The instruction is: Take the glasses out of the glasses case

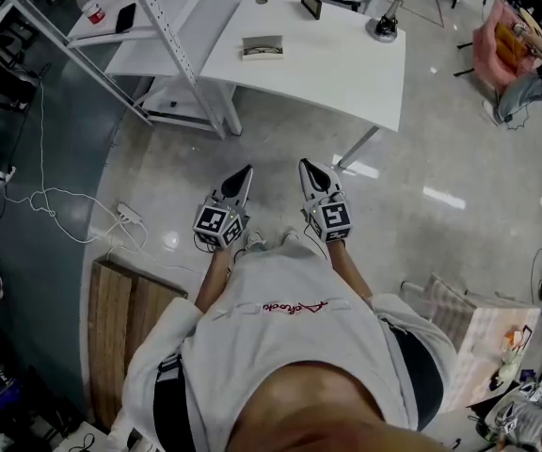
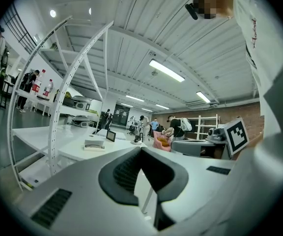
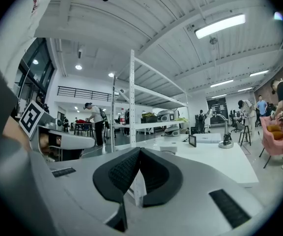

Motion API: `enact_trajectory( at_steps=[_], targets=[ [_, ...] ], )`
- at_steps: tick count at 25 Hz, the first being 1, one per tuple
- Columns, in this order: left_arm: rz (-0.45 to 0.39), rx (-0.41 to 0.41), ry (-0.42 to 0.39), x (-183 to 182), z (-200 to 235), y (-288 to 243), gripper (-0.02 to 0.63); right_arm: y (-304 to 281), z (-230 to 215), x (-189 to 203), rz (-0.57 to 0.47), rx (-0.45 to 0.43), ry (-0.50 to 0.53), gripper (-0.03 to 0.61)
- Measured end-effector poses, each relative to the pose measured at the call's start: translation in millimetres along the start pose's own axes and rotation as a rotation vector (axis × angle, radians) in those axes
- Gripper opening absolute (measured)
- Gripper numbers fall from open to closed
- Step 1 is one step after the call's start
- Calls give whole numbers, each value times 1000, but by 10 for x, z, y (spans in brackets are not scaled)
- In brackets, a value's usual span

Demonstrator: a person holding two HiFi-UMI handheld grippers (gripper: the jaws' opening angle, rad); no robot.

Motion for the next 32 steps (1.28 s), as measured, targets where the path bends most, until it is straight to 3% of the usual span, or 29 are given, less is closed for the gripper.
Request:
enact_trajectory(
  at_steps=[17, 32],
  targets=[
    [28, -16, 3, 53, -422, -285, 0, 145, -359, 46, 27, -61, -22, 18],
    [19, -40, 16, 89, 117, -740, 0, -483, -617, -23, 34, -66, -11, 18]
  ],
)
Point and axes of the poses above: the fingertips, and each gripper's own axes: y backward along the fingers, z to its left, x out of its underside, the point moved 1 cm from there along y, backward along the fingers, and after that the axes turned 15 degrees about -y, right-handed, at the moved point
